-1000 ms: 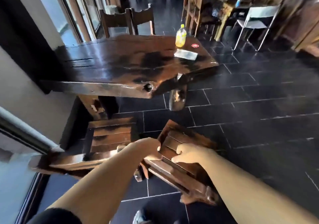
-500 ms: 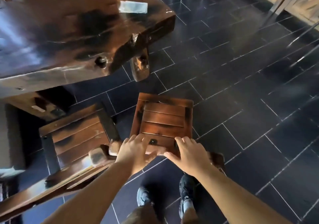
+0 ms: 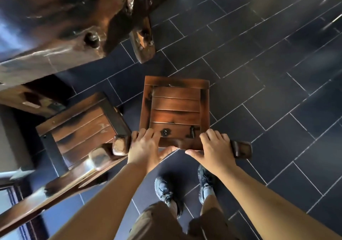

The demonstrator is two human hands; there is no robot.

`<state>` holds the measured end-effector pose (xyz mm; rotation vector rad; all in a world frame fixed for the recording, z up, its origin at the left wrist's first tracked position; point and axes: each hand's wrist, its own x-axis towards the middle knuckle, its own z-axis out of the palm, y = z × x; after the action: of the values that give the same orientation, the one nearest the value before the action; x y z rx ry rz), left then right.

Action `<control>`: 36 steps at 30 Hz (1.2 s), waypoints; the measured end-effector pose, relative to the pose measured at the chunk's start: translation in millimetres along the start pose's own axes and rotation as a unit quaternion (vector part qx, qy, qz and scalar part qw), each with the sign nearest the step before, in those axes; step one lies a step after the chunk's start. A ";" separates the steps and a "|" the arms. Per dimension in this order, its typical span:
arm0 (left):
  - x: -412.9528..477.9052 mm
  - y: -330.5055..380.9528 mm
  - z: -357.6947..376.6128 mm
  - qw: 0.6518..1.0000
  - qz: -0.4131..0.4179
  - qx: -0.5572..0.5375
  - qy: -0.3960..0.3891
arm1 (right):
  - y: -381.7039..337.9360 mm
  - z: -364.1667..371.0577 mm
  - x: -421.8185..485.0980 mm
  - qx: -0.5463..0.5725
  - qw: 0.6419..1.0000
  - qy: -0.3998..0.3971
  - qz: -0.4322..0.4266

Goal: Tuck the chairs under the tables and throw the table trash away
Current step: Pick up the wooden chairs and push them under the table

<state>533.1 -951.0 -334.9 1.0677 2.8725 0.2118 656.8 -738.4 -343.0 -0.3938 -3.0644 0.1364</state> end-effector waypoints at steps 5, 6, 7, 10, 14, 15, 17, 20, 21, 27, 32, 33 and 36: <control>1.2 -0.3 -0.1 1.000 -0.004 -0.008 0.005 | 4.8 2.6 2.2 0.014 1.000 0.008 -0.007; 1.5 -0.3 -0.4 1.000 -0.004 -0.009 0.003 | 5.4 2.6 3.1 0.019 1.000 0.007 -0.009; 1.5 -0.5 -0.1 1.000 -0.004 -0.010 0.004 | 5.6 2.4 3.4 0.024 1.000 0.009 -0.011; 1.6 -0.5 1.4 1.000 -0.008 -0.014 0.019 | 7.0 1.0 6.2 0.040 0.999 0.015 -0.018; 2.3 -0.7 5.2 0.999 -0.016 -0.020 0.042 | 9.1 4.2 8.5 0.049 0.998 0.031 -0.025; 2.6 0.0 6.7 0.998 -0.018 -0.023 0.048 | 10.7 5.4 9.6 0.054 0.998 0.034 -0.028; 3.7 2.1 9.4 0.998 -0.026 -0.018 0.059 | 15.7 8.0 14.8 0.054 0.997 0.046 -0.040; 7.7 7.7 11.4 0.997 -0.050 -0.013 0.055 | 25.6 7.5 29.0 0.055 0.995 0.045 -0.065; 8.9 9.3 12.2 0.996 -0.061 -0.014 0.056 | 29.3 8.0 34.5 0.054 0.995 0.045 -0.076; 21.7 19.0 14.5 0.989 -0.135 -0.034 0.054 | 46.0 10.0 73.1 0.058 0.988 0.041 -0.139; 33.9 25.6 17.1 0.978 -0.193 -0.048 0.055 | 56.5 9.7 109.5 0.053 0.980 0.034 -0.190; 36.5 27.0 17.0 0.976 -0.205 -0.052 0.051 | 58.1 9.1 117.1 0.051 0.978 0.031 -0.201; 44.5 30.8 15.5 0.969 -0.234 -0.062 0.049 | 61.8 6.1 138.8 0.046 0.972 0.014 -0.229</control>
<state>521.0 -897.2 -346.3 0.3470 3.0420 0.4126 537.7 -644.0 -349.6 0.3133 -3.0087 0.2451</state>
